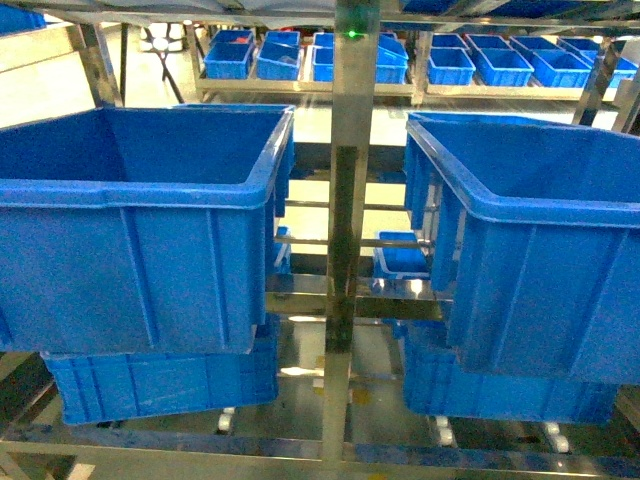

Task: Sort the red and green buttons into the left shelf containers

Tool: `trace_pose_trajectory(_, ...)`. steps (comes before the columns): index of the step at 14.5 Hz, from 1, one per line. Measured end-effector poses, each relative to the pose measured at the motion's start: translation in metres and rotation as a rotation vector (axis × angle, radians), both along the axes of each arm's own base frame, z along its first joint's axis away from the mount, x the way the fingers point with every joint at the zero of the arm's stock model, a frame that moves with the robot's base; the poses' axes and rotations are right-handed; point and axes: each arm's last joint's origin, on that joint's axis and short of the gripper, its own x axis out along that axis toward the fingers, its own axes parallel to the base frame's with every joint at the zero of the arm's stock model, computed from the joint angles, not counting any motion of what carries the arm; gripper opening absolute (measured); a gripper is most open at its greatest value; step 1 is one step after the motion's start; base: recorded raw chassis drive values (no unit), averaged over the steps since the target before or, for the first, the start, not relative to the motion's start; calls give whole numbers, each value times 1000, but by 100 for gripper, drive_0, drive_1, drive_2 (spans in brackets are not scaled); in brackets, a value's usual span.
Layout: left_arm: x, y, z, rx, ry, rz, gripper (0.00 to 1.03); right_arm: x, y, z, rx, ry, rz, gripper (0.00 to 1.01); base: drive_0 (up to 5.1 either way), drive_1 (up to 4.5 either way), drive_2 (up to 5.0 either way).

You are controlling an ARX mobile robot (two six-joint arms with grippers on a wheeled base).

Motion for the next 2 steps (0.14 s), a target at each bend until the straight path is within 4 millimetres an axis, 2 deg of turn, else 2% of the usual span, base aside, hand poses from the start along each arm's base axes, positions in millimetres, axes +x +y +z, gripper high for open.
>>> trace_pose_trajectory(2, 0, 0, 0, 0, -1, 0, 98, 0, 0, 0, 0, 0, 0, 98, 0, 0, 0)
